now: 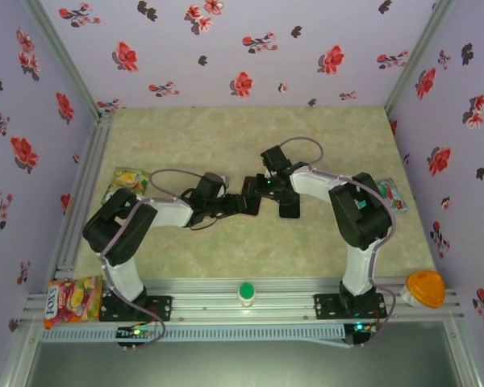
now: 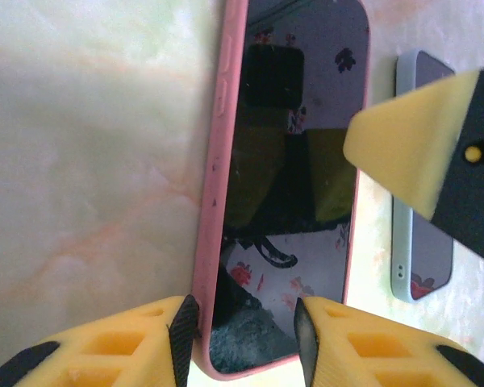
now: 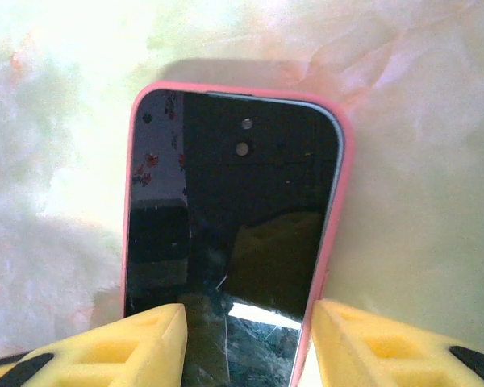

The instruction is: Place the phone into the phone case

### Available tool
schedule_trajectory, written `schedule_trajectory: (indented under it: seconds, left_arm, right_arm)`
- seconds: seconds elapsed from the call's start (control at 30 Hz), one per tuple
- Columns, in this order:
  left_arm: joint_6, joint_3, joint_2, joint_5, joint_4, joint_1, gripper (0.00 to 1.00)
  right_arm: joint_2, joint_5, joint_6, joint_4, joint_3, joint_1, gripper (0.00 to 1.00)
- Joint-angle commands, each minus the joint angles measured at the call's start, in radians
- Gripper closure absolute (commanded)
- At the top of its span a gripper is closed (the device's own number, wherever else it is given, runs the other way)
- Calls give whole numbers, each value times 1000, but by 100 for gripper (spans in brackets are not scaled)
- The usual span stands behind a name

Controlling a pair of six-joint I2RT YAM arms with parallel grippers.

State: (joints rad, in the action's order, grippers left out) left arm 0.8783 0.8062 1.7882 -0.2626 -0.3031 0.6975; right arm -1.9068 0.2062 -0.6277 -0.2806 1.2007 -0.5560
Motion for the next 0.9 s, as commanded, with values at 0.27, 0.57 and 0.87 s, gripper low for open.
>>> schedule_trajectory:
  seconds: [0.27,0.57,0.87]
  left_arm:
    - [28,-30,-49,-19,-9,36,58]
    - [-18,-36,-173,96,109,22,58]
    - [-172,46,-373,258,374,-101,47]
  right_arm:
    - [-21,6,16,8,-1,1,53]
    - [106,-29,45,-52,7,9,52]
    - [325,-91,192,-63,-66,119,3]
